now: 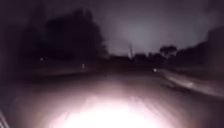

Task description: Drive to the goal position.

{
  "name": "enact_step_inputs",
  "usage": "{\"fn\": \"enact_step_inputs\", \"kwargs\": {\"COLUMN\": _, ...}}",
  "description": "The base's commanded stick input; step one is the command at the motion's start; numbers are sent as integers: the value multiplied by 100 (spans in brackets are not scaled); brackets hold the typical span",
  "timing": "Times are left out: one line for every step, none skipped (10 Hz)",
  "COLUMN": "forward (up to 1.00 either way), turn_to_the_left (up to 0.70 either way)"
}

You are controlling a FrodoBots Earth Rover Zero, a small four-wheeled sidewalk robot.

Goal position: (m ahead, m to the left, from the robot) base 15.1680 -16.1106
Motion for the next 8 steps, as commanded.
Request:
{"fn": "enact_step_inputs", "kwargs": {"forward": 10, "turn_to_the_left": 0}}
{"fn": "enact_step_inputs", "kwargs": {"forward": 43, "turn_to_the_left": 0}}
{"fn": "enact_step_inputs", "kwargs": {"forward": 70, "turn_to_the_left": 0}}
{"fn": "enact_step_inputs", "kwargs": {"forward": 70, "turn_to_the_left": 0}}
{"fn": "enact_step_inputs", "kwargs": {"forward": 70, "turn_to_the_left": 0}}
{"fn": "enact_step_inputs", "kwargs": {"forward": 70, "turn_to_the_left": 0}}
{"fn": "enact_step_inputs", "kwargs": {"forward": 70, "turn_to_the_left": 0}}
{"fn": "enact_step_inputs", "kwargs": {"forward": 4, "turn_to_the_left": 0}}
